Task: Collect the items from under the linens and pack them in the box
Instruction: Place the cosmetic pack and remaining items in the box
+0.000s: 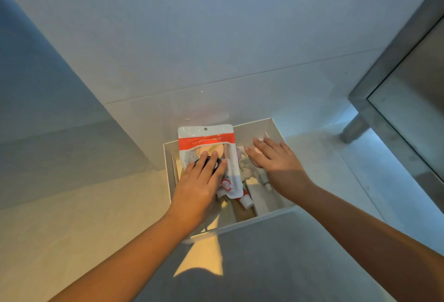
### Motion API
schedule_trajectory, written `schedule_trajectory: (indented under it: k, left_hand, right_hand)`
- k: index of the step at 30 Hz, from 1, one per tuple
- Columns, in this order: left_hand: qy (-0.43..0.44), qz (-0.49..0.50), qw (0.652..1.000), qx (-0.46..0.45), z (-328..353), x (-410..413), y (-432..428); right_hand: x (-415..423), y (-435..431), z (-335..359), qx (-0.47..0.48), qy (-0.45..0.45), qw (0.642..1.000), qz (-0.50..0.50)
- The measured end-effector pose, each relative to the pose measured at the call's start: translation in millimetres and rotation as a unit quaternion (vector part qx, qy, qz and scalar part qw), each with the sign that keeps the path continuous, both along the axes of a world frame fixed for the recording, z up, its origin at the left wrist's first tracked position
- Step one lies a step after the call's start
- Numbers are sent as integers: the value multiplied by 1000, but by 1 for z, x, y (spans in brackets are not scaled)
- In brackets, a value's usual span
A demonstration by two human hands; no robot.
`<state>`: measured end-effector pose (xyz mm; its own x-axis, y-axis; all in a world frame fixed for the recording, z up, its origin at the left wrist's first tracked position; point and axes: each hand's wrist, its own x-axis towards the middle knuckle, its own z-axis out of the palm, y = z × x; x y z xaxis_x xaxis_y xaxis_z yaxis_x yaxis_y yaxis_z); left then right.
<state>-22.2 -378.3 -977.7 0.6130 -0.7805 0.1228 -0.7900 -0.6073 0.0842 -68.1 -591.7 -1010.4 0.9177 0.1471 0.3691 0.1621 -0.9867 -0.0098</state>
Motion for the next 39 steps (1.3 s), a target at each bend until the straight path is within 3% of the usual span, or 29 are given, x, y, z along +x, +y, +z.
schedule_trajectory:
  k: [10,16,24,32,39]
  left_hand:
    - [57,17,996,62,-36,6,-3]
    - [107,54,984,134,-63,11,2]
    - [127,18,978,167,-70,15,2]
    - [206,13,969,136,-70,10,5]
    - [165,16,978,123,-70,8,9]
  right_hand:
    - [13,11,-25,52,118,991,-23]
    - [19,13,-42,13,230,973,-26]
    - [15,12,-49,18,272,961,-45]
    - [19,12,-55,-2,298,953,-50]
    - [17,12,-57,34,343,938,-42]
